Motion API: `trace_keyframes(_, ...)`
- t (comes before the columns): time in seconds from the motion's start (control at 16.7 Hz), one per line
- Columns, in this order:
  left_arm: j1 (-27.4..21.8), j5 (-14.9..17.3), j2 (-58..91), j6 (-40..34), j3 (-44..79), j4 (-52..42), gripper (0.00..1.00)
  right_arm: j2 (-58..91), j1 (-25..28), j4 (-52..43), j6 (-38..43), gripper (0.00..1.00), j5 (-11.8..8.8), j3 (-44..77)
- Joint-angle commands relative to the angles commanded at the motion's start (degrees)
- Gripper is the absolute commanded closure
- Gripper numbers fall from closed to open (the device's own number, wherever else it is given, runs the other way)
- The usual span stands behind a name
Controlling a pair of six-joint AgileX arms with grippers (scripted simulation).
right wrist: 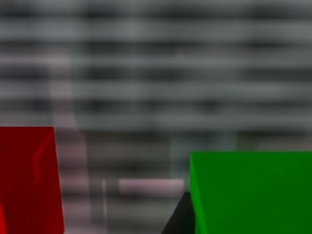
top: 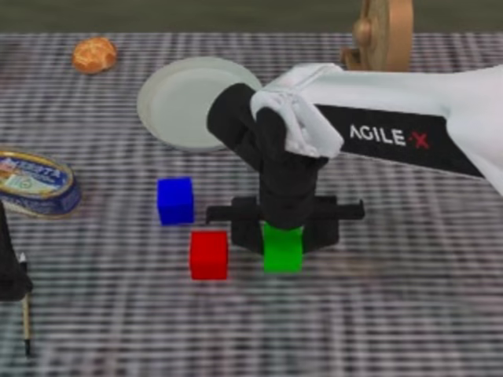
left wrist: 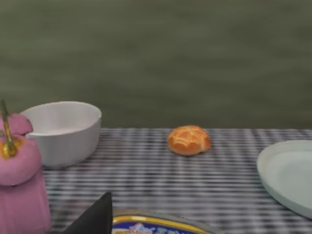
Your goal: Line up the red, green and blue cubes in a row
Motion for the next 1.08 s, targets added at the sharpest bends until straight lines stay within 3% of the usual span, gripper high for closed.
trace_keyframes(0.3, 0.0, 0.0, 0.0, 0.0, 0.0, 0.0, 0.0, 0.0, 0.0, 0.0, 0.0, 0.02, 0.0, 0.0)
trace_keyframes(0.9, 0.0, 0.0, 0.0, 0.0, 0.0, 0.0, 0.0, -0.06, -0.09, -0.21, 0.01, 0.0, -0.02, 0.2)
trace_keyframes(1.08, 0.0, 0.0, 0.0, 0.0, 0.0, 0.0, 0.0, -0.89, 0.33, -4.23, -0.06, 0.0, -0.19, 3.37)
